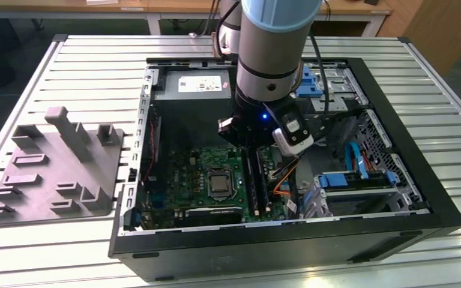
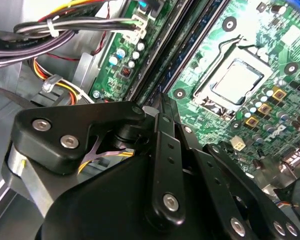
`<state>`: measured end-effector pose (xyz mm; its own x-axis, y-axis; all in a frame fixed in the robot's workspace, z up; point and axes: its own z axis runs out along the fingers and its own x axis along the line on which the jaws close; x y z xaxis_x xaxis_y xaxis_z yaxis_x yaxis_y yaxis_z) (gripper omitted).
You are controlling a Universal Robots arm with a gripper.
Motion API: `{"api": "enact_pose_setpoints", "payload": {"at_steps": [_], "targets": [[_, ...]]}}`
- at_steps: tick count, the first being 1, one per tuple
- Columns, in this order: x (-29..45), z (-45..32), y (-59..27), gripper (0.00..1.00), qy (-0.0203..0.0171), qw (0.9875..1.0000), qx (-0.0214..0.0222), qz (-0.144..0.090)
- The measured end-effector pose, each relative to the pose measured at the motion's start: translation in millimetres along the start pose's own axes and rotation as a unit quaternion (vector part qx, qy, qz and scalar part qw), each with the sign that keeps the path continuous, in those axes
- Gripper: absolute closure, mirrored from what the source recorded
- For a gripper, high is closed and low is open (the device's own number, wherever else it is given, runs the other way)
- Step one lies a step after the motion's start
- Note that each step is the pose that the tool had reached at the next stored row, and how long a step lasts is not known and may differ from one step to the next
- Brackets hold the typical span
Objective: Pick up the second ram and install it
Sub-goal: 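Press down the second ram until it locks into place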
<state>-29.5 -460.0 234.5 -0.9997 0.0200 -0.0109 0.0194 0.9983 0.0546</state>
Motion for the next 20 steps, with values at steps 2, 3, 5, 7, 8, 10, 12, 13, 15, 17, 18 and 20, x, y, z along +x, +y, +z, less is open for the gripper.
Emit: {"api": "enact_pose_setpoints", "payload": {"at_steps": [2, 3, 5, 7, 8, 10, 12, 13, 15, 17, 18, 20], "targets": [[0.1, 0.2, 2.3, 0.90, 0.0000, 1.0000, 0.0000, 0.000], [0.1, 0.2, 3.3, 0.90, 0.0000, 1.0000, -0.0001, 0.000], [0.1, 0.3, 4.9, 0.90, 0.0000, 1.0000, 0.0000, 0.000], [-2.2, 0.4, 5.3, 0.90, 0.0000, 1.0000, -0.0001, 0.000], [-3.6, 0.4, 5.3, 0.90, 0.0000, 1.0000, 0.0000, 0.000], [-4.4, 0.5, 5.8, 0.90, 0.0000, 1.0000, 0.0000, 0.000], [-4.3, 1.4, 6.5, 0.90, 0.0000, 1.0000, 0.0000, 0.000], [-4.1, 2.2, 7.1, 0.90, -0.0001, 1.0000, -0.0001, 0.000], [-3.4, 3.1, 8.9, 0.90, 0.0000, 1.0000, 0.0001, 0.000], [-1.8, 3.8, 12.1, 0.90, 0.0000, 1.0000, -0.0001, 0.000], [-1.4, 4.0, 12.8, 0.90, 0.0000, 1.0000, -0.0001, 0.000], [-1.2, 4.6, 13.0, 0.90, 0.0000, 1.0000, -0.0001, 0.000]]}}
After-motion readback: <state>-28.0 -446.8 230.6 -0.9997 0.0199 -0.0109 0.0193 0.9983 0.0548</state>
